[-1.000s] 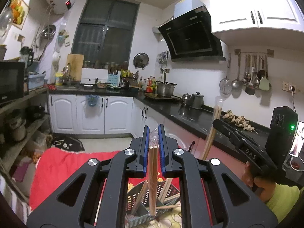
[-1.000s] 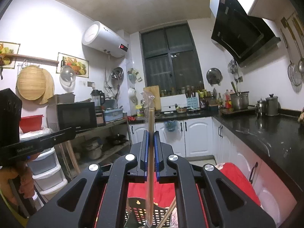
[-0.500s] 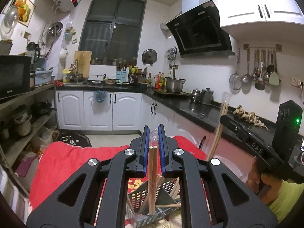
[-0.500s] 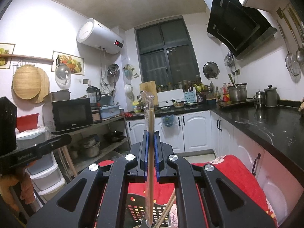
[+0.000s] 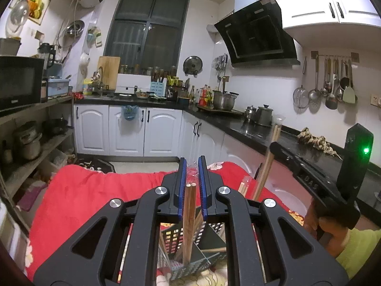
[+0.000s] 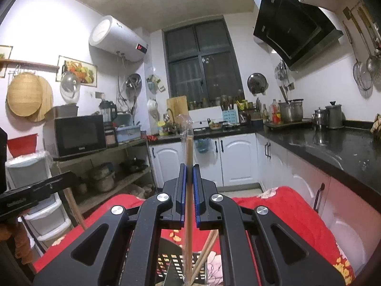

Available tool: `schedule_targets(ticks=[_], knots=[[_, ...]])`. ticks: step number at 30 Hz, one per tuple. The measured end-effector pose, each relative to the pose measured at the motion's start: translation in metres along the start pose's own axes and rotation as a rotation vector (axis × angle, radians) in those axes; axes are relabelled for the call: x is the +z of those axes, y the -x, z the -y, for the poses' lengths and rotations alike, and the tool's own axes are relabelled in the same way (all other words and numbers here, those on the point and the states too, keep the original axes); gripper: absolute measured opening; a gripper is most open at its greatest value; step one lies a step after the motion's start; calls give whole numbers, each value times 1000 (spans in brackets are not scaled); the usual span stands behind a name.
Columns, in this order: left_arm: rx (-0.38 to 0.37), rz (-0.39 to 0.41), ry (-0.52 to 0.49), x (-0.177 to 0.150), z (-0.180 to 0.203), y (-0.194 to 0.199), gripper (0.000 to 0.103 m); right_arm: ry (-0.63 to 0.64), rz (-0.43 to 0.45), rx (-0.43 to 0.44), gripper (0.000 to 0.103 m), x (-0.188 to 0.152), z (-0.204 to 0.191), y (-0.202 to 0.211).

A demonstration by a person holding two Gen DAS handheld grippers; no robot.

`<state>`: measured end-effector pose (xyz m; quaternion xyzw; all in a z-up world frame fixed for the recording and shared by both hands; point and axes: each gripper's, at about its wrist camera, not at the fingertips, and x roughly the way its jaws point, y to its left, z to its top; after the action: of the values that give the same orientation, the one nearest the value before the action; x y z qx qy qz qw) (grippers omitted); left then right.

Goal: Organize utensils
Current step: 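Open the left tool over the holder while the right tool releases its chopstick inside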

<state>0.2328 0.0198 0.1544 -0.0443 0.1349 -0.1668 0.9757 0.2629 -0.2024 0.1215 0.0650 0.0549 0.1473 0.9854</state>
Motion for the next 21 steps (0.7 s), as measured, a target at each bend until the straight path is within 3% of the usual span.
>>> schedule_targets(ticks=[13, 16, 21], knots=[[-5, -51, 51, -26, -11, -7, 7, -17, -49, -4, 8, -21, -5, -8], [-2, -64, 58, -31, -13, -7, 13, -32, -65, 0, 21, -25, -1, -5], [9, -70, 71, -34, -17, -4, 27, -46, -95, 11, 24, -31, 3, 0]])
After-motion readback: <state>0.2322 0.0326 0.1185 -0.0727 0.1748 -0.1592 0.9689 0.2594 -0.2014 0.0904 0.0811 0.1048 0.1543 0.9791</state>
